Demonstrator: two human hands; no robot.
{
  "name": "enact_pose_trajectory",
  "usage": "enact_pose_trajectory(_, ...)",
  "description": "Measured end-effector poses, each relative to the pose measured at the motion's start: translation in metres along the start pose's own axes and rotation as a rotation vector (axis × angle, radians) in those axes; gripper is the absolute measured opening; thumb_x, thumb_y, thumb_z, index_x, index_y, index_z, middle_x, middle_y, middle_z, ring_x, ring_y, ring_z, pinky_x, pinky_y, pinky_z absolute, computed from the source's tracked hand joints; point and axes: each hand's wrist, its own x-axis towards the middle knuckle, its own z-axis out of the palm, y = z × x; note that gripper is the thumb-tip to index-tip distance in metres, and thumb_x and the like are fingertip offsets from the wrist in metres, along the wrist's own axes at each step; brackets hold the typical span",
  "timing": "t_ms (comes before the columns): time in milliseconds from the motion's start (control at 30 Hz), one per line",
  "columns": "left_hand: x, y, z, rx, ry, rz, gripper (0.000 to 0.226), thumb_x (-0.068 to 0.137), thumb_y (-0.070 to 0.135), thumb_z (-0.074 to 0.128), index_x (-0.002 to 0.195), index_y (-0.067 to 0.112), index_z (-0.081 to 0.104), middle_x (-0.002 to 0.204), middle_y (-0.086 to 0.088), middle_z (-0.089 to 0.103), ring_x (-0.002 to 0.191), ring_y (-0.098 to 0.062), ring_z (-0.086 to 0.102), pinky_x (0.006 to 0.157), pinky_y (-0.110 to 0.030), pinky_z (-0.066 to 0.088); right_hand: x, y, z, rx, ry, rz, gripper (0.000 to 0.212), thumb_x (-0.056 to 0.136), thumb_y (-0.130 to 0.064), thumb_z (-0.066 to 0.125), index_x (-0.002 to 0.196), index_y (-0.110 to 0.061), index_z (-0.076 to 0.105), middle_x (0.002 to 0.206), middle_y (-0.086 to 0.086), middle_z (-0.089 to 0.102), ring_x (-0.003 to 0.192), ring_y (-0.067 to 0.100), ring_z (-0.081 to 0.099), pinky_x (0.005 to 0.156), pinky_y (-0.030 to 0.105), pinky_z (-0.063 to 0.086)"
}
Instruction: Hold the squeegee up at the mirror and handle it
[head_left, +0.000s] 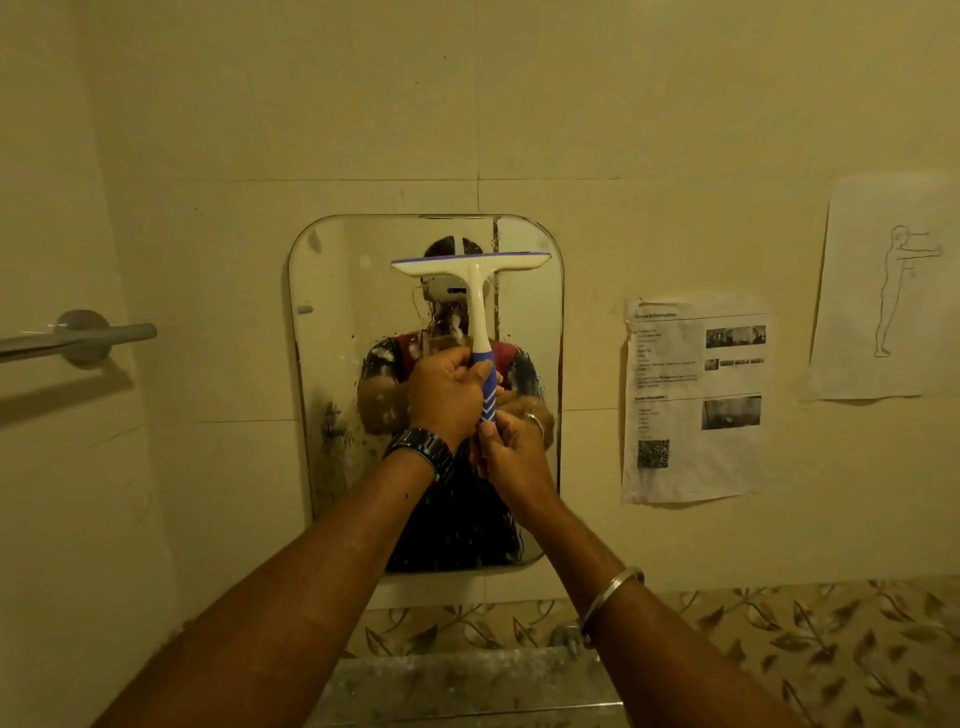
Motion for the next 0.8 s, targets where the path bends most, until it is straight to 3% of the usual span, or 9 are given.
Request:
enact_pose_trajectory(100, -0.001, 0.007, -0.003, -0.013, 0.014, 0.021, 0.023, 0.097, 0.017, 0.07, 0.118, 0.007, 0.073, 0.106, -0.002, 0.077, 0.081, -0.004, 0.072, 0.075, -0.029, 0.064, -0.001, -0.008, -0.002, -0.003, 0.002, -0.029, 0.025, 0.108, -0.022, 0.049, 0.092, -0.008, 0.063, 0.078, 0.014, 0.065, 0.064, 0.02, 0.058, 0.061, 0.033, 0.05)
enact_pose_trajectory(233, 0.01, 0.029, -0.01, -0.051, 0.028, 0.069, 0.022, 0.097, 0.02, 0.07, 0.115, 0.008, 0.075, 0.104, -0.007, 0.079, 0.089, -0.02, 0.078, 0.08, -0.045, 0.066, 0.01, -0.034, -0.007, -0.002, 0.011, -0.101, 0.026, 0.109, -0.023, 0.049, 0.095, -0.008, 0.064, 0.077, 0.011, 0.066, 0.064, 0.017, 0.059, 0.058, 0.027, 0.052)
enact_pose_trajectory(433, 0.017, 0.028, -0.011, -0.049, 0.04, 0.026, 0.02, 0.095, 0.02, 0.072, 0.111, 0.009, 0.076, 0.101, -0.008, 0.079, 0.088, -0.026, 0.077, 0.081, -0.05, 0.065, 0.012, -0.037, -0.001, 0.004, 0.019, -0.063, 0.027, 0.109, -0.022, 0.049, 0.092, -0.007, 0.065, 0.074, 0.009, 0.065, 0.061, 0.014, 0.058, 0.054, 0.022, 0.049)
enact_pose_trajectory(567, 0.001, 0.011, -0.009, 0.03, 0.026, -0.003, 0.021, 0.097, 0.019, 0.071, 0.114, 0.007, 0.076, 0.105, -0.006, 0.078, 0.083, -0.013, 0.074, 0.074, -0.03, 0.064, -0.001, -0.014, 0.005, 0.01, -0.003, 0.007, 0.029, 0.109, -0.023, 0.048, 0.088, -0.011, 0.063, 0.073, 0.006, 0.063, 0.062, 0.015, 0.057, 0.057, 0.026, 0.047)
enact_pose_trajectory(700, -0.01, 0.006, -0.009, 0.023, 0.022, -0.007, 0.022, 0.097, 0.018, 0.07, 0.116, 0.008, 0.075, 0.105, -0.002, 0.077, 0.085, -0.012, 0.073, 0.08, -0.033, 0.065, -0.013, -0.006, 0.006, -0.005, -0.001, 0.005, 0.03, 0.108, -0.026, 0.047, 0.087, -0.011, 0.062, 0.074, 0.007, 0.064, 0.062, 0.017, 0.057, 0.058, 0.029, 0.047)
enact_pose_trajectory(800, -0.006, 0.02, -0.013, 0.033, 0.031, 0.043, 0.02, 0.098, 0.018, 0.068, 0.114, 0.007, 0.075, 0.097, 0.002, 0.074, 0.071, 0.0, 0.07, 0.06, -0.012, 0.057, -0.009, -0.022, 0.001, 0.013, 0.002, -0.036, 0.028, 0.109, -0.027, 0.047, 0.091, -0.012, 0.063, 0.075, 0.006, 0.064, 0.064, 0.018, 0.058, 0.059, 0.029, 0.049)
